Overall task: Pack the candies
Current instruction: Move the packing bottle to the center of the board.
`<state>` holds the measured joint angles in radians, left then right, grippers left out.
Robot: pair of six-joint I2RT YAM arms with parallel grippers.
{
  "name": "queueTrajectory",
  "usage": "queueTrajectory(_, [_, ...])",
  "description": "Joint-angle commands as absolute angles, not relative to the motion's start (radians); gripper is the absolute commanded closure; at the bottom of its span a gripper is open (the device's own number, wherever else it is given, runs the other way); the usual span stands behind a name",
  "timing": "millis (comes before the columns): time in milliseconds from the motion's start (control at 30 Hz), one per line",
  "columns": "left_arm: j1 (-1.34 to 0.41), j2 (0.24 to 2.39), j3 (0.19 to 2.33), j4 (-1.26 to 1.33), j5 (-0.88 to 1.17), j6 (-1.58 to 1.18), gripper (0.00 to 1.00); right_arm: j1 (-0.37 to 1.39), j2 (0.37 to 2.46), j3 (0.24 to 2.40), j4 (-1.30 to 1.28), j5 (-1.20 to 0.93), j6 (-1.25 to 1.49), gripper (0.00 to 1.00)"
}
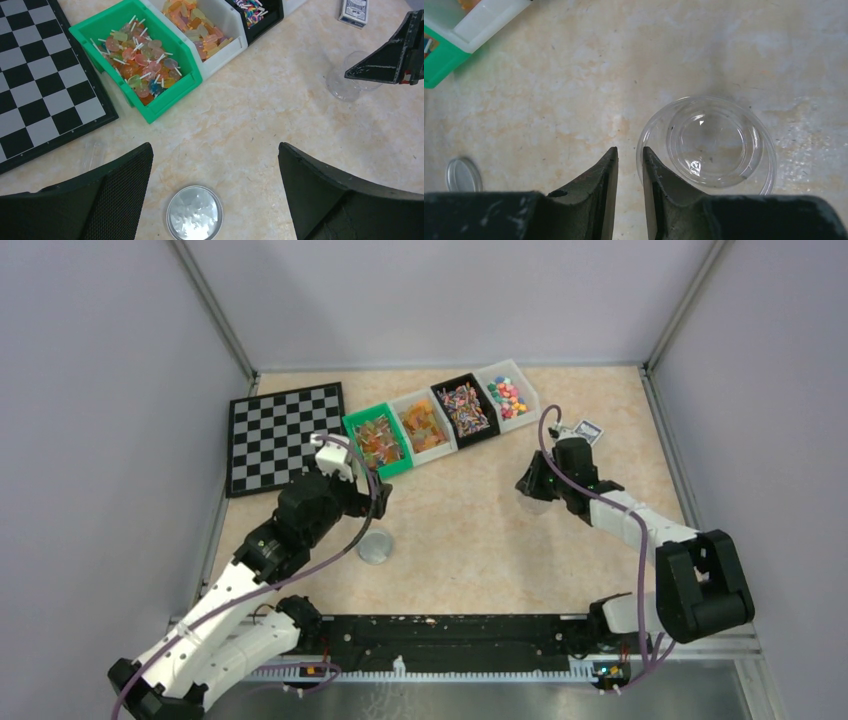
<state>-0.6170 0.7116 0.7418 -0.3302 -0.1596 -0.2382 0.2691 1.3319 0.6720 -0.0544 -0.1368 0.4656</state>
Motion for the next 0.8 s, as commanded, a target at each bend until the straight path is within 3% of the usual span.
queueTrajectory(0, [-0.62,0.734,0.745,-0.318,-0.199,-0.253,0.01,0.299,1.331,0.695,0.023,-0.182,0.519,0.76])
queueTrajectory(167, [-0.621,0.755,0.737,-0.313,-0.232,-0.261,0.01,0.315,1.319,0.732,-0.043,-0.203,0.534,0.65])
queueTrajectory(433, [-0.595,0.909,0.846,-0.476,-0.5,-0.48,0.01,0.315,1.189,0.76,-0.138,-0.249,0.493,0.32])
queueTrajectory(567, [-0.421,1.036,0.9,-0.554,-0.341,-0.603,0.01,0.314,1.107,0.753,-0.157,-0.274,0.481,0.2])
queueTrajectory(667, [-0.207,1.066,0.866,-0.551,-0.175,-0.716,0.02,0.314,1.041,0.753,-0.183,-0.276,0.463,0.18])
queueTrajectory(767, [-0.1,1.06,0.836,-0.562,-0.197,-0.837,0.04,0.314,0.988,0.751,-0.198,-0.29,0.454,0.18])
